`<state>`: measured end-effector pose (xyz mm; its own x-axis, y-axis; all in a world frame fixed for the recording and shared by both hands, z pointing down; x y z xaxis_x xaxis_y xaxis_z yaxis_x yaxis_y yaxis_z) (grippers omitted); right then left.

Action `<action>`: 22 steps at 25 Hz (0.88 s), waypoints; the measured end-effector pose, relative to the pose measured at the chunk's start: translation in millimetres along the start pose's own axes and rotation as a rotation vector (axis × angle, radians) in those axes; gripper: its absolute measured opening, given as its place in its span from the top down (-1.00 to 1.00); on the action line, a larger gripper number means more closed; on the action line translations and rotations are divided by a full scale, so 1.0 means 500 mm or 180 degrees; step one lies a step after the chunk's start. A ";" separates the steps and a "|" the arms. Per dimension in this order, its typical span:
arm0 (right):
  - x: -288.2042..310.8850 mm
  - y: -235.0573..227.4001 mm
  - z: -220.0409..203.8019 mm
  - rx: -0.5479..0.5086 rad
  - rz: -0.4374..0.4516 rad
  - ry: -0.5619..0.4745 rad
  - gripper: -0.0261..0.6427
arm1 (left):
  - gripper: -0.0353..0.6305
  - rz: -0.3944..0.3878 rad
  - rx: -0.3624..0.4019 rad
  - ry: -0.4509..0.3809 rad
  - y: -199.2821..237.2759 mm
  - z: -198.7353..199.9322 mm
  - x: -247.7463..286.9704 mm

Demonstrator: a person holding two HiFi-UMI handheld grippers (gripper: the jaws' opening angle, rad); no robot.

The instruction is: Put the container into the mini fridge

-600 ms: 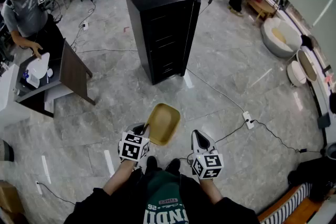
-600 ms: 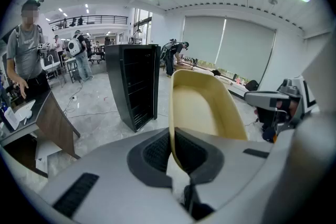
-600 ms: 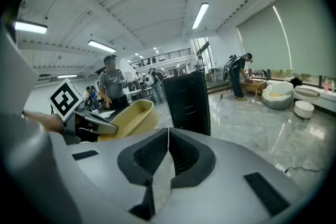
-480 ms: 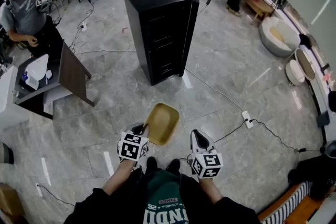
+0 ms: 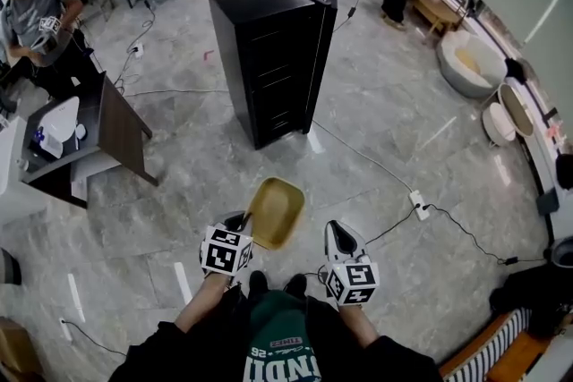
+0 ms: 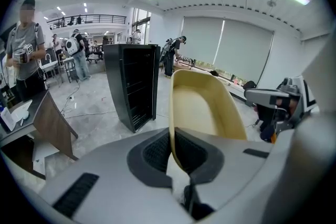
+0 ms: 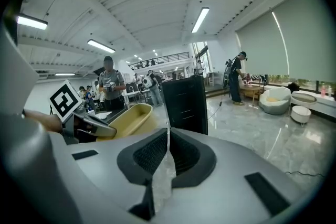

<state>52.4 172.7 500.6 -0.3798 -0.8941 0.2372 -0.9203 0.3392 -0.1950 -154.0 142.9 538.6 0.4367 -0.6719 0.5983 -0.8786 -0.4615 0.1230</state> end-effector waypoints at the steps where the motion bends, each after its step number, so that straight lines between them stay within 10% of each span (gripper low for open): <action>1: 0.001 0.003 -0.001 -0.0002 0.0002 -0.0002 0.81 | 0.85 0.0001 -0.0004 0.0003 0.003 -0.002 -0.001; 22: -0.030 -0.058 0.008 0.0033 0.0017 -0.0059 0.81 | 0.85 0.0071 0.0002 -0.0006 -0.043 0.009 0.010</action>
<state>85.4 175.2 498.9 -0.3829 -0.8975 0.2186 -0.9172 0.3411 -0.2060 -132.3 147.0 535.4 0.4173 -0.6830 0.5994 -0.8880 -0.4467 0.1092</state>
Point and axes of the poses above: the fingertips, and each gripper's own axes: x forward along the fingers, y to its left, z out of its top, the point moved 2 cm from there along -x, backward along the fingers, and after that the axes turned 8 degrees about -y, right-handed, at the moved point
